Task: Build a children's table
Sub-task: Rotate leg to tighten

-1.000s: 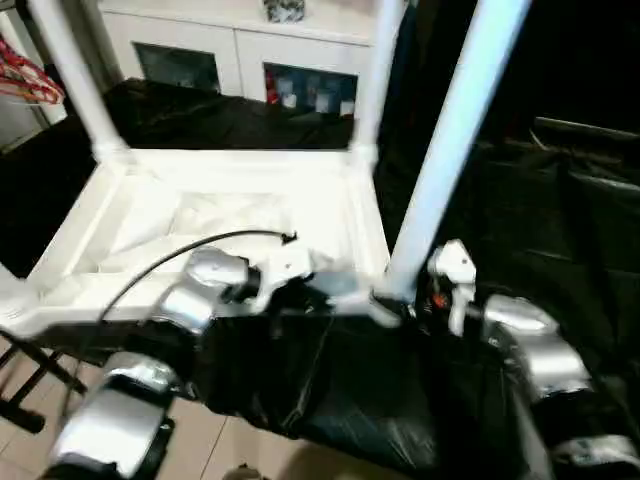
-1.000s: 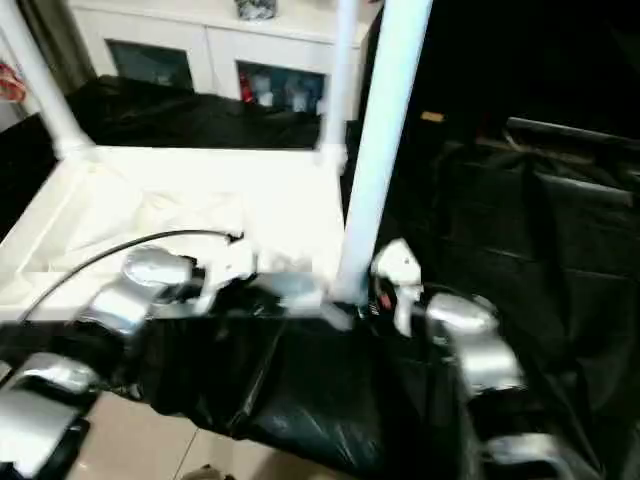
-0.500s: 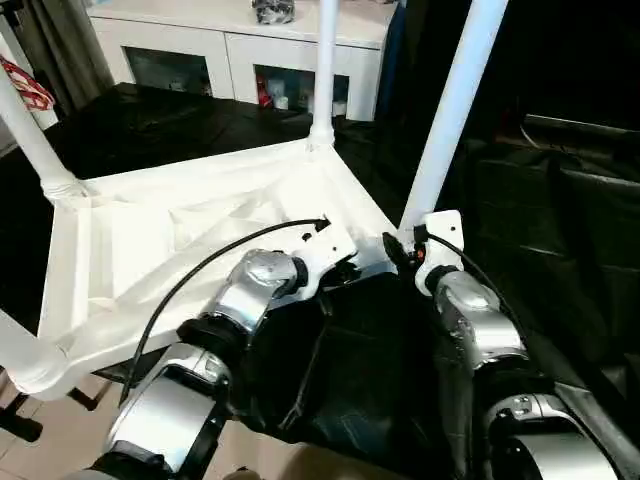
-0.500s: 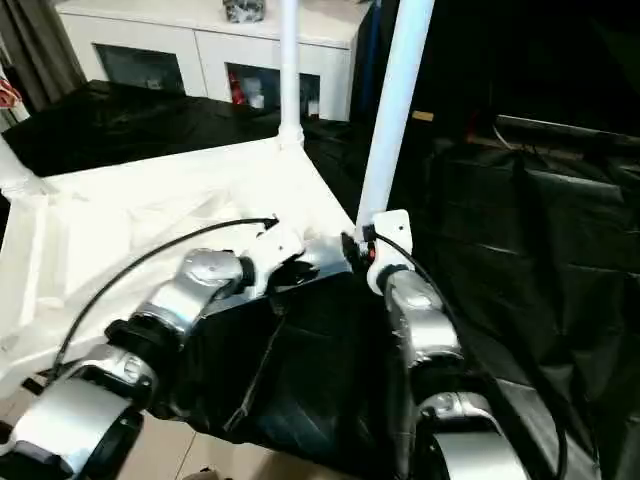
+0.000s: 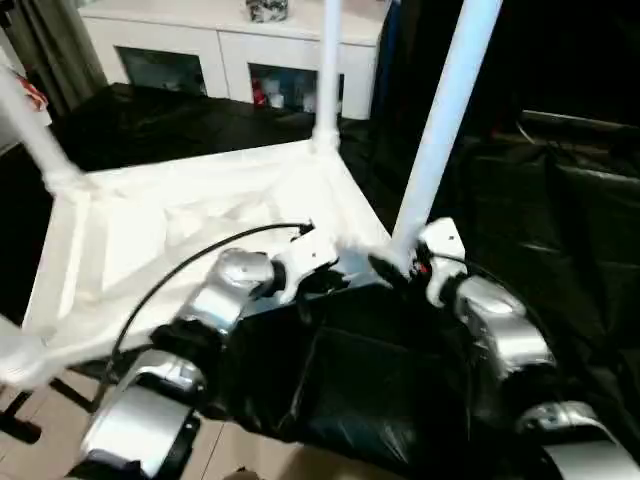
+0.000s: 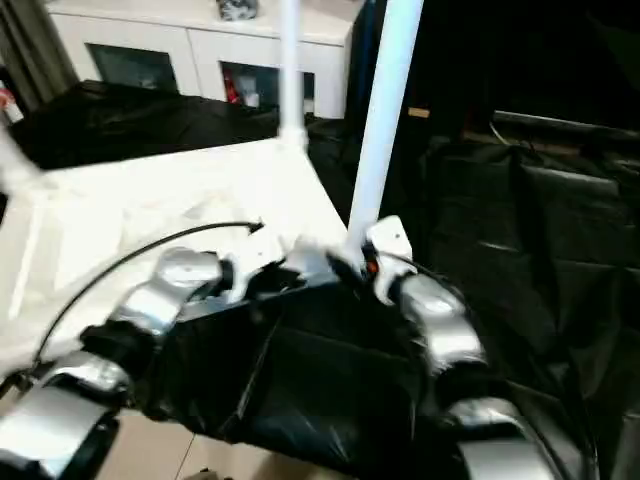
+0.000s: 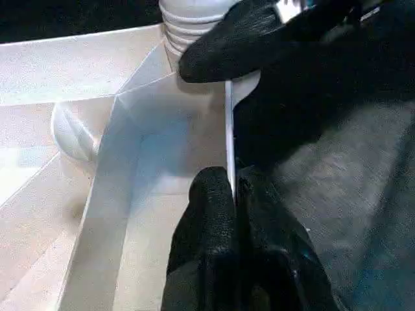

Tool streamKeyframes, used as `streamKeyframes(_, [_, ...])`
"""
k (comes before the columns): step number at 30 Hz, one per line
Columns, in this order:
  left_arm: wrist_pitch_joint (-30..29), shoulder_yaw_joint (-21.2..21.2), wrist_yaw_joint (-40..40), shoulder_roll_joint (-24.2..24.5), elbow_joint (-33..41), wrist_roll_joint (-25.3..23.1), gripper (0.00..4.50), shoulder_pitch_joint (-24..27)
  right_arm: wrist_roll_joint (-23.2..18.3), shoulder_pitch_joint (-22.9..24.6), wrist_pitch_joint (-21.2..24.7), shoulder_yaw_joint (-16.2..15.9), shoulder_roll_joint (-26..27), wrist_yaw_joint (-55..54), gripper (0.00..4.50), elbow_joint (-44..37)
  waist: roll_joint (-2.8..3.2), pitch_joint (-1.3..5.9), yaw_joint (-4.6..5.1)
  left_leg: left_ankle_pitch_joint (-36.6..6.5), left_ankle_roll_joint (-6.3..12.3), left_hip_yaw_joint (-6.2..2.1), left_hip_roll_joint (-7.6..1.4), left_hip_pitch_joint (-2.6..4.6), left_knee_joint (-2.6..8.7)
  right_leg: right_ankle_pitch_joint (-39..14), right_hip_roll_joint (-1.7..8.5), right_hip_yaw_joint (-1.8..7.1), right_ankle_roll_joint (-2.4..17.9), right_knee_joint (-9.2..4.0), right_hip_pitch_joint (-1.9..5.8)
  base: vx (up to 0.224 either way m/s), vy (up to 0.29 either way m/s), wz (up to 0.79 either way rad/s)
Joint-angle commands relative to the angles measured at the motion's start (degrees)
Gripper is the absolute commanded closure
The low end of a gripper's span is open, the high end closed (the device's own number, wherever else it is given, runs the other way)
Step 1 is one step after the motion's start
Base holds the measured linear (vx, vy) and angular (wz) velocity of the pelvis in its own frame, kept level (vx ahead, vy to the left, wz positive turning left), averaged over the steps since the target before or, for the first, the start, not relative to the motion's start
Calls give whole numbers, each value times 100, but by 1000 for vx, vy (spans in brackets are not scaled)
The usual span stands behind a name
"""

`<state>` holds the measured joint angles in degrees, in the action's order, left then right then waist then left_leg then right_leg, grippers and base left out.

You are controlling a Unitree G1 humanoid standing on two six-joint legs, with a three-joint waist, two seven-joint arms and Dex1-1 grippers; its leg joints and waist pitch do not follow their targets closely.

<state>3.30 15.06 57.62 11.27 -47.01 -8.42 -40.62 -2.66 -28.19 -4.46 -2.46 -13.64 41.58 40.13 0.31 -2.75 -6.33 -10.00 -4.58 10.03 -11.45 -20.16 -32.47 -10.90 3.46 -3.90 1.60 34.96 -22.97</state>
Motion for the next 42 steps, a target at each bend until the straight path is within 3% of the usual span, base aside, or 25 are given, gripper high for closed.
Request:
streamKeyframes(1, [245, 106, 273, -66, 167, 205, 450, 34, -115, 89, -34, -455, 34, 812, 63, -403, -56, 328, -28, -1096, 445, -32, -184, -7, 305, -1097, 472, 281, 1072, -468, 333, 0, 0, 0])
streamKeyframes(9, [332, 12, 918, 312, 232, 368, 450, 32, -518, 536, 333, -785, -505, 2199, 63, -1181, -80, 335, -66, -1019, 516, -25, -190, -24, 292, -1041, 465, 271, 1077, -450, 330, 0, 0, 0])
streamKeyframes(10, [334, 6, 942, 327, 232, 376, 450, 28, -528, 561, 359, -799, -526, 2257, 88, -1229, -86, 333, -75, -1021, 510, -24, -188, -24, 291, -1085, 470, 268, 1070, -458, 329, 0, 0, 0])
streamKeyframes(20, [344, -30, 1387, 517, 259, 489, 450, 50, -650, 776, 696, -899, -711, 2675, 160, -1698, -92, 338, -140, -960, 427, -28, -199, -12, 296, -1117, 472, 271, 1025, -447, 310, 0, 0, 0])
streamKeyframes(25, [306, -27, 1337, 449, 306, 511, 450, 137, -715, 865, 882, -829, -642, 2640, 173, -1829, -108, 343, -168, -901, 428, -26, -196, -17, 288, -1081, 481, 270, 1008, -439, 316, 0, 0, 0])
streamKeyframes(27, [228, -21, 802, 215, 170, 375, 450, 84, -637, 799, 833, -549, -276, 1808, 174, -1609, -123, 335, -161, -935, 393, -24, -191, -20, 294, -1227, 488, 274, 957, -450, 304, 0, 0, 0])
streamKeyframes(30, [76, -35, 236, -39, 4, 245, 450, -20, -475, 680, 838, -380, 10, 976, 175, -1291, -136, 314, -124, -1033, 285, -35, -177, -11, 314, -1570, 495, 271, 872, -492, 287, 0, 0, 0])
streamKeyframes(31, [49, -44, 118, -94, -30, 227, 450, -43, -449, 658, 828, -351, 62, 831, 175, -1232, -124, 292, -106, -1171, 218, -40, -177, 19, 333, -1891, 504, 269, 809, -534, 262, 0, 0, 0])
streamKeyframes(33, [-146, -95, -556, -471, -179, 157, 450, -179, -347, 474, 828, -172, 412, -44, 175, -844, -129, 296, -74, -1254, 135, -52, -176, 37, 347, -2055, 500, 275, 765, -543, 260, 0, 0, 0])
streamKeyframes(35, [-279, -86, -929, -707, -243, 95, 450, -260, -255, 316, 839, -75, 623, -631, 175, -577, -151, 301, -41, -1203, 150, -55, -158, 17, 339, -1978, 507, 287, 766, -541, 287, 0, 0, 0])
streamKeyframes(38, [-446, -95, -1520, -1056, -368, 5, 450, -392, -159, 51, 921, 167, 994, -1567, 175, -185, -137, 320, -3, -1045, 176, -51, -141, 14, 325, -1699, 493, 288, 825, -518, 290, 0, 0, 0])
streamKeyframes(39, [-495, -100, -1706, -1181, -399, -29, 450, -426, -152, -77, 923, 292, 1149, -1974, 175, -7, -108, 332, -9, -965, 191, -52, -148, 9, 319, -1508, 501, 301, 872, -495, 299, 0, 0, 0])
streamKeyframes(42, [-517, -83, -1965, -1343, -450, -119, 450, -467, -138, -278, 823, 433, 1360, -2440, 175, 291, -118, 355, 1, -820, 262, -39, -138, -1, 300, -1090, 488, 306, 956, -459, 310, 0, 0, 0])
